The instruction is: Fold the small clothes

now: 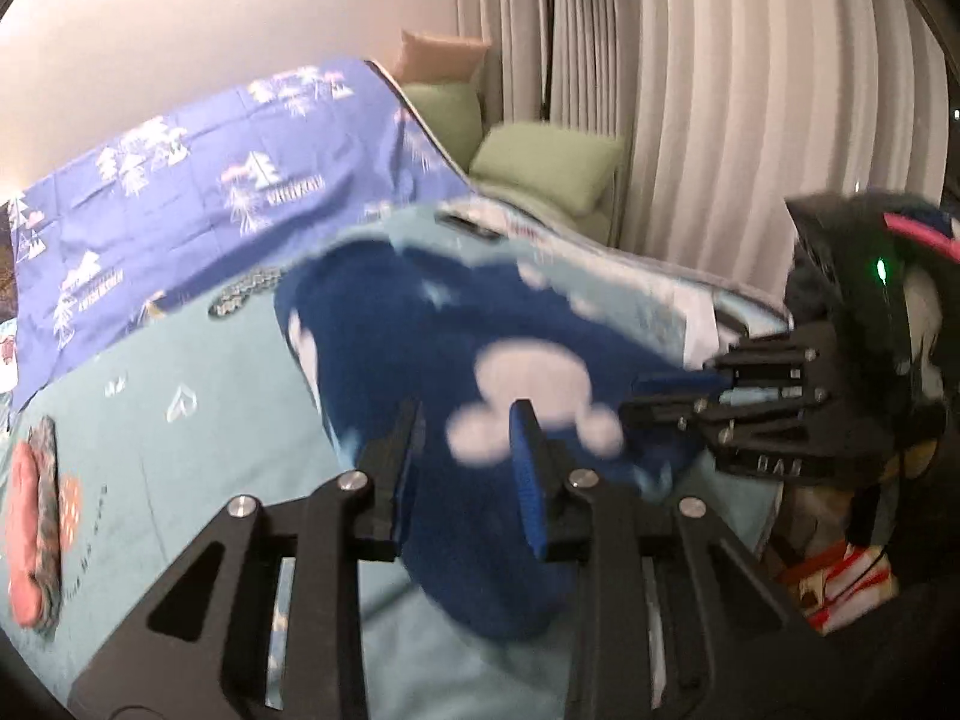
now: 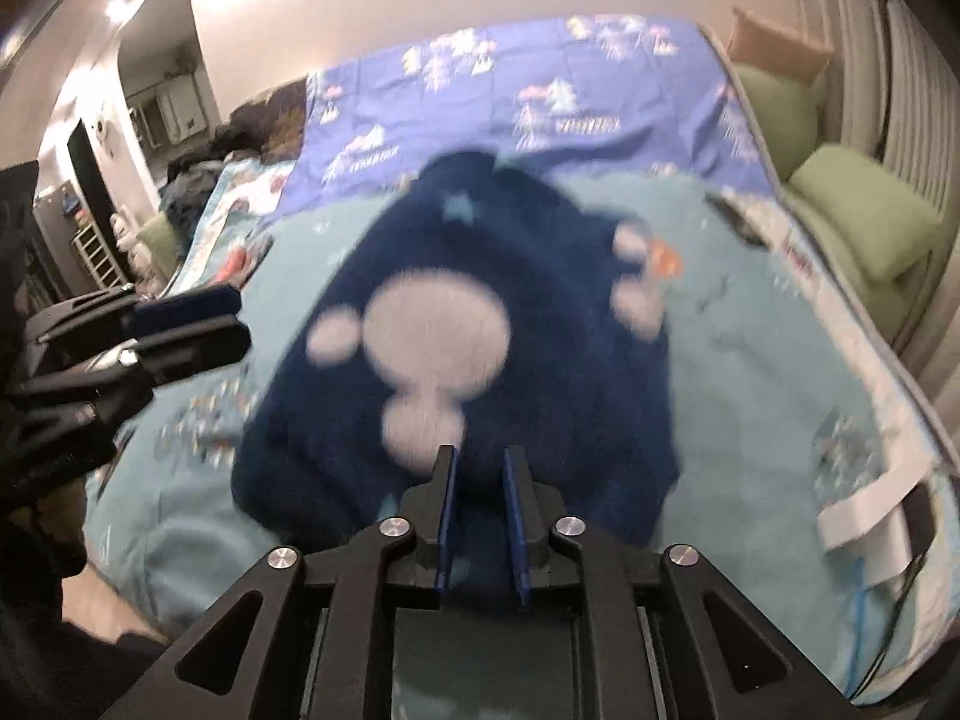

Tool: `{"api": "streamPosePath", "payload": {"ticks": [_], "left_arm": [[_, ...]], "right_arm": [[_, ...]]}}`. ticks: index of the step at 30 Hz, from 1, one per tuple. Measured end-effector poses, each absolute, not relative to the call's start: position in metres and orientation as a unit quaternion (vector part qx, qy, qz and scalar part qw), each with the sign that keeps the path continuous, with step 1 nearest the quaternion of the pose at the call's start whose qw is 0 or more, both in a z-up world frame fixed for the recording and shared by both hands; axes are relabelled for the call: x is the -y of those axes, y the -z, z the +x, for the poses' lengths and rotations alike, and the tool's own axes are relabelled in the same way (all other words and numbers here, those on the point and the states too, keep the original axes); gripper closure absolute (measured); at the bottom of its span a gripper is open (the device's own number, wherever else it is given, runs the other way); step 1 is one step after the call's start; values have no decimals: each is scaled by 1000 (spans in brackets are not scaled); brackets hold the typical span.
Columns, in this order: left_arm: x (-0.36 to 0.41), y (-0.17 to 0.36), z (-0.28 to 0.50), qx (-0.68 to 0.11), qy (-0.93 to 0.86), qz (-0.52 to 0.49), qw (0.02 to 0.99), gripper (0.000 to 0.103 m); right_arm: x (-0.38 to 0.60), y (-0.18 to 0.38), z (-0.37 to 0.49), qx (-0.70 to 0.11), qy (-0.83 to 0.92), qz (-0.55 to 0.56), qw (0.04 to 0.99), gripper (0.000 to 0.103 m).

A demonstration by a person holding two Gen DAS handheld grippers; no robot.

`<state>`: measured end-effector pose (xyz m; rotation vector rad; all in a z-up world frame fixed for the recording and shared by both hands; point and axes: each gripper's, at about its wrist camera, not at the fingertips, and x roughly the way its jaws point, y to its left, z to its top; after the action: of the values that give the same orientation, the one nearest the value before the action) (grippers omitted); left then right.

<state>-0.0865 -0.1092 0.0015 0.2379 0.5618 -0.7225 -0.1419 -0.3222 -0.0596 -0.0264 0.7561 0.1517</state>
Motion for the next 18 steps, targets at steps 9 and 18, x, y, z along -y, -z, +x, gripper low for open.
{"api": "streamPosePath", "payload": {"ticks": [9, 18], "left_arm": [[133, 35, -12, -346, 334, 85, 873, 71], [127, 73, -2, -370, 329, 102, 862, 70]], "right_arm": [[324, 58, -92, -383, -57, -5, 922, 85], [325, 91, -65, -440, -87, 15, 894, 85]]}}
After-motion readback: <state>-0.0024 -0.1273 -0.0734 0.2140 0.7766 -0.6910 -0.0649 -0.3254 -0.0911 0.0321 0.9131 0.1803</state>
